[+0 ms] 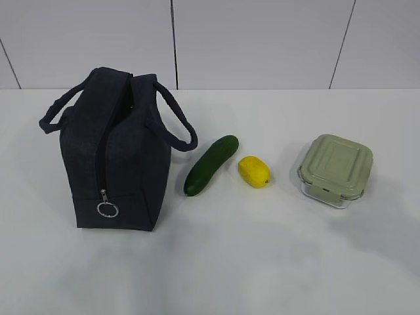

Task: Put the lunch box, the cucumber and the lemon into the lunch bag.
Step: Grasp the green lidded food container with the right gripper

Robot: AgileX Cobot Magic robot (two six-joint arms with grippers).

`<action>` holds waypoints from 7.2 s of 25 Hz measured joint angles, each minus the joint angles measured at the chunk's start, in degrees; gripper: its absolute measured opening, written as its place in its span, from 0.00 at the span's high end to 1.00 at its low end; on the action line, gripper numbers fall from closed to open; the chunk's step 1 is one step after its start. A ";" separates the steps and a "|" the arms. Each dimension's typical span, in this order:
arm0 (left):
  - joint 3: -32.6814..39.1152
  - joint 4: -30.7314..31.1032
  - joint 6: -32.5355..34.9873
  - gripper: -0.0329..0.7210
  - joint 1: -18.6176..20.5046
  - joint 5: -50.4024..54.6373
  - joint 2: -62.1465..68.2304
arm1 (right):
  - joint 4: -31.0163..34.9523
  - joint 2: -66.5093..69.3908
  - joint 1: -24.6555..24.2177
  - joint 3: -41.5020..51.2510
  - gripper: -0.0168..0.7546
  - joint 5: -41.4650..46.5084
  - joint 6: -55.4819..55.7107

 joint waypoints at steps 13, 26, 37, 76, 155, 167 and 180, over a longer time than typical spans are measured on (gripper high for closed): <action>0.00 0.00 0.00 0.63 0.00 0.00 0.00 | 9.70 21.56 0.00 -2.81 0.48 -11.18 -0.44; 0.00 0.00 0.00 0.63 0.00 0.00 0.00 | 12.25 40.96 0.00 -17.73 0.48 -6.43 -5.16; 0.00 0.00 0.00 0.63 0.00 0.00 0.00 | 24.12 50.44 -3.59 -25.40 0.48 1.73 -12.66; 0.00 0.00 0.00 0.63 0.00 0.00 0.00 | 57.66 64.84 -26.56 -25.76 0.48 12.02 -62.17; 0.00 0.00 0.00 0.63 0.00 0.00 0.00 | 71.61 85.06 -24.82 -30.07 0.22 6.37 -67.53; 0.00 0.00 0.00 0.63 0.00 0.00 0.00 | 71.47 86.16 -24.82 -30.21 0.22 6.02 -67.57; 0.00 0.00 0.00 0.63 0.00 0.00 0.00 | 71.47 86.16 -24.82 -30.34 0.40 6.63 -67.66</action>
